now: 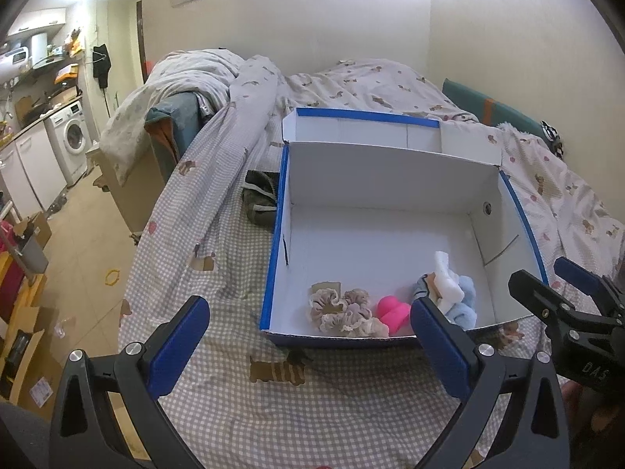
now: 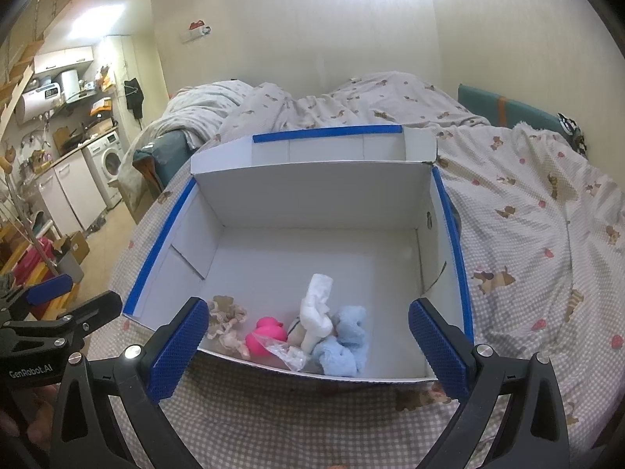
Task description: Organize soft objects
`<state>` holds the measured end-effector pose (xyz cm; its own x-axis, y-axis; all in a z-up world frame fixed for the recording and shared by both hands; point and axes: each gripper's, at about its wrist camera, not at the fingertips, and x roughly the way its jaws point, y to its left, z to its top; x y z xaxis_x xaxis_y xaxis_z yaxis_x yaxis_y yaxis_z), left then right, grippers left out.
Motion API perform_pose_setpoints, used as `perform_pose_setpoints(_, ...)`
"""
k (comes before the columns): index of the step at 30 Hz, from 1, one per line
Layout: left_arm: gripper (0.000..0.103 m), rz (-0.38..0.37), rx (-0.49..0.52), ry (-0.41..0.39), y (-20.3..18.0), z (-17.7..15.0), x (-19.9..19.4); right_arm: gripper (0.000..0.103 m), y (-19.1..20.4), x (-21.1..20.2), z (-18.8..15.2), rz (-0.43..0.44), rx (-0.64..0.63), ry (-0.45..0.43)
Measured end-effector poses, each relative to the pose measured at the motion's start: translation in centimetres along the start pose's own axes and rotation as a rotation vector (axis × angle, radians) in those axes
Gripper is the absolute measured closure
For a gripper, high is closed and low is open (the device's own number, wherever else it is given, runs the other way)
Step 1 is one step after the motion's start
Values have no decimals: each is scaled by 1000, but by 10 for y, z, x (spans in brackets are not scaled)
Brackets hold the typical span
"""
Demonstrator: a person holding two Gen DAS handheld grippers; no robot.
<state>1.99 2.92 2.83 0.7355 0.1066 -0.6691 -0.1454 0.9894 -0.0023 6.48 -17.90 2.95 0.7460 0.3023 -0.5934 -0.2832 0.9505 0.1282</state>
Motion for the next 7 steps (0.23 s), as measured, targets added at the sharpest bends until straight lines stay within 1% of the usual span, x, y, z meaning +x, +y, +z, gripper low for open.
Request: perform_pose_setpoints(7, 1, 1, 3, -1, 0, 0, 0, 0, 1, 0, -1, 0, 0, 0)
